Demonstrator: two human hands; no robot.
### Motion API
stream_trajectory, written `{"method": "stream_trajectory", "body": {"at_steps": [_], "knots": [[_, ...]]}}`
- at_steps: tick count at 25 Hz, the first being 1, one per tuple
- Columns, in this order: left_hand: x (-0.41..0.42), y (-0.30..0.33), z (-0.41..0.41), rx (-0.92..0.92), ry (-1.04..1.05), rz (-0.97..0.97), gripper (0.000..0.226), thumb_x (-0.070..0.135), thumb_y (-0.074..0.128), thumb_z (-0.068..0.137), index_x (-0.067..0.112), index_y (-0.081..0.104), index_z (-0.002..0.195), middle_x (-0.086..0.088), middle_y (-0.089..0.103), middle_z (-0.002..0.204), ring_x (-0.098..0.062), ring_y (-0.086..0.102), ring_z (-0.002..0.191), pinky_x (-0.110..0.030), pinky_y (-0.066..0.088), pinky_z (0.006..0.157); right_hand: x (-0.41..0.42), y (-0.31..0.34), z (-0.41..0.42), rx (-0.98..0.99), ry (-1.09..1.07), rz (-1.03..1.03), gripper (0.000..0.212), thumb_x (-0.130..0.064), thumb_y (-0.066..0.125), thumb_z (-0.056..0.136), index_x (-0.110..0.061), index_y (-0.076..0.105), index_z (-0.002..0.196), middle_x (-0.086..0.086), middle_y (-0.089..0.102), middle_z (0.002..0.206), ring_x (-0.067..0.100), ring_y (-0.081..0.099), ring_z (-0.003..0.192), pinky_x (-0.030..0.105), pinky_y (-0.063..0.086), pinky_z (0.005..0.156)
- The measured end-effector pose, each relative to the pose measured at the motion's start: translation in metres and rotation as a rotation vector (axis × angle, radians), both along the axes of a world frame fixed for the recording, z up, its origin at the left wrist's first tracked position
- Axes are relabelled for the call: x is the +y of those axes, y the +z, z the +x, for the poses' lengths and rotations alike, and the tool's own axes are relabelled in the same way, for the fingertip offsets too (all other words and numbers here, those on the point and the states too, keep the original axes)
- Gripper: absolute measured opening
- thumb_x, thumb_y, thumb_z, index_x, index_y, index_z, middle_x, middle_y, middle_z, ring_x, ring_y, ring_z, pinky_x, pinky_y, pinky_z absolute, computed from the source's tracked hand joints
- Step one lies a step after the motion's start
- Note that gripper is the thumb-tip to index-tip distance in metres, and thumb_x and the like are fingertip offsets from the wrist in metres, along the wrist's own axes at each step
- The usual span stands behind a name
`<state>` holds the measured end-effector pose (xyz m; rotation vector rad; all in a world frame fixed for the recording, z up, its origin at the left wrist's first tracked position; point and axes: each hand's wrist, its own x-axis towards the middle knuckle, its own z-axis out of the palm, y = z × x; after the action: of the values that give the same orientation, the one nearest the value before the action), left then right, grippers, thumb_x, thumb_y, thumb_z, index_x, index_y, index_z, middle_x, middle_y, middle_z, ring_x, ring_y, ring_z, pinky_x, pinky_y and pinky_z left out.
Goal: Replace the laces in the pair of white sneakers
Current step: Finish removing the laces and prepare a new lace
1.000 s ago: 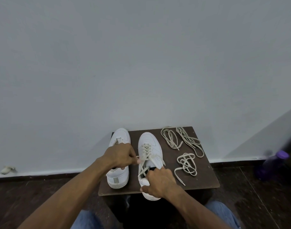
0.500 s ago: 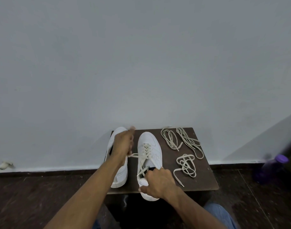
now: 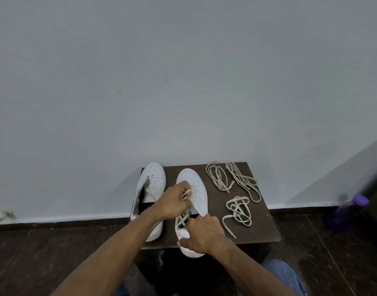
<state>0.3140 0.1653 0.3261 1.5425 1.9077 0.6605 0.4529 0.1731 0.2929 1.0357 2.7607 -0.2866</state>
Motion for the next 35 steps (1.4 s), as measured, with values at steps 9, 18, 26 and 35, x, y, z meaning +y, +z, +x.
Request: {"method": "stream_trajectory", "body": {"at_steps": [9, 18, 26, 35], "knots": [[0.009, 0.026, -0.026, -0.348, 0.475, 0.325, 0.010, 0.006, 0.060, 0.089, 0.014, 0.053, 0.087, -0.004, 0.061, 0.081, -0.021, 0.060, 0.067, -0.031, 0.051, 0.066, 0.001, 0.000, 0.001, -0.005, -0.004, 0.009, 0.060, -0.062, 0.052, 0.087, -0.012, 0.057, 0.119, 0.009, 0.062, 0.120, 0.031, 0.057, 0.111, 0.039, 0.041, 0.088], [-0.036, -0.029, 0.002, 0.242, 0.382, 0.132, 0.030, 0.026, 0.060, 0.086, 0.027, 0.057, 0.116, 0.008, 0.054, 0.120, -0.015, 0.059, 0.104, -0.036, 0.051, 0.085, 0.011, -0.007, 0.030, 0.611, -0.115, -0.551, 0.022, -0.043, 0.069, 0.082, -0.023, 0.069, 0.091, -0.005, 0.071, 0.087, 0.010, 0.064, 0.084, 0.031, 0.048, 0.074], [-0.046, -0.049, 0.020, 0.110, 0.477, -0.039, 0.013, 0.031, 0.061, 0.084, 0.029, 0.062, 0.097, 0.012, 0.066, 0.087, -0.014, 0.062, 0.086, -0.029, 0.046, 0.074, 0.055, -0.017, 0.008, 0.633, -0.181, -0.272, 0.036, -0.027, 0.060, 0.087, -0.027, 0.059, 0.123, -0.015, 0.058, 0.122, 0.008, 0.059, 0.104, 0.035, 0.049, 0.089], [-0.035, -0.034, 0.015, 0.218, 0.483, -0.091, 0.031, 0.035, 0.051, 0.087, 0.019, 0.052, 0.060, 0.000, 0.064, 0.072, -0.027, 0.062, 0.075, -0.031, 0.045, 0.060, 0.059, -0.016, -0.033, 0.446, -0.296, 0.026, 0.012, -0.026, 0.047, 0.088, -0.018, 0.056, 0.087, 0.000, 0.064, 0.090, 0.027, 0.062, 0.084, 0.032, 0.043, 0.067]]}}
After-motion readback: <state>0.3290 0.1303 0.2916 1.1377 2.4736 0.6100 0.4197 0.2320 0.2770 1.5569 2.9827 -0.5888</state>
